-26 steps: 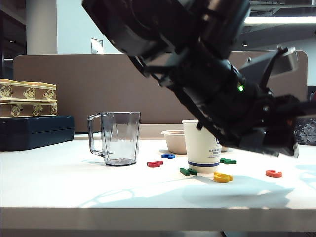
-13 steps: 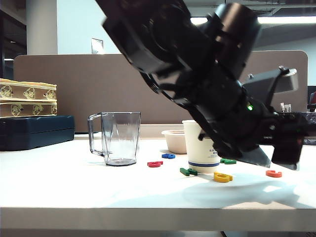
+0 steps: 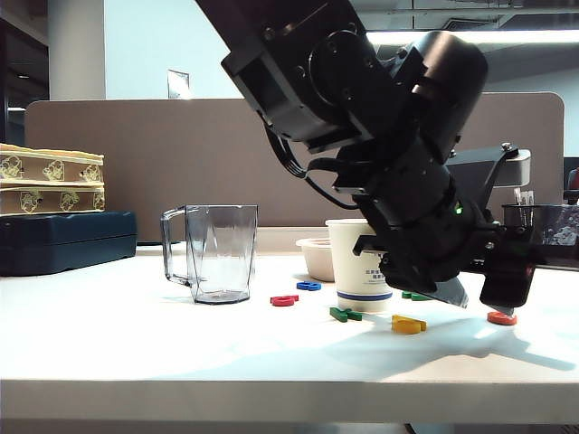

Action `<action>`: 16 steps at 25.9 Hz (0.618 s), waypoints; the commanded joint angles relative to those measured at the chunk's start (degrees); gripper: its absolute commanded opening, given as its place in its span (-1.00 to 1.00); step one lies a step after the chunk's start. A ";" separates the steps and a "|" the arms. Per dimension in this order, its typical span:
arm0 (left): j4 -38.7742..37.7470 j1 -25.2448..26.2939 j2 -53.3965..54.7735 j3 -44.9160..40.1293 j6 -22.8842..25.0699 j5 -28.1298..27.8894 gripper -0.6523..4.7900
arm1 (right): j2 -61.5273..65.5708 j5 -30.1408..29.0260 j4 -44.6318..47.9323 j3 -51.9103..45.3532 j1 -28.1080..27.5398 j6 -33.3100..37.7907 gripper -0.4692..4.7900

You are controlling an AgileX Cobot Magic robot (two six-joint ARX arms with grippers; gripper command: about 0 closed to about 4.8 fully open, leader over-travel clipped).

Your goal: Pick up the letter "c" and put it in the paper cup.

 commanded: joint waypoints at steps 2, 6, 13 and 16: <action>1.07 0.31 0.09 0.07 -0.42 0.50 0.02 | -0.26 0.31 0.63 0.22 0.04 -0.17 -0.01; 1.09 0.31 0.09 0.07 -1.68 2.69 0.02 | -0.26 0.31 0.63 0.22 0.11 -0.20 -0.02; 1.20 0.31 1.57 0.09 -2.99 5.09 0.03 | -0.28 0.35 0.48 0.22 0.15 -0.20 -0.01; 1.25 0.33 1.75 0.13 -2.99 5.05 0.03 | -0.28 1.31 0.48 0.22 0.44 -0.33 -0.02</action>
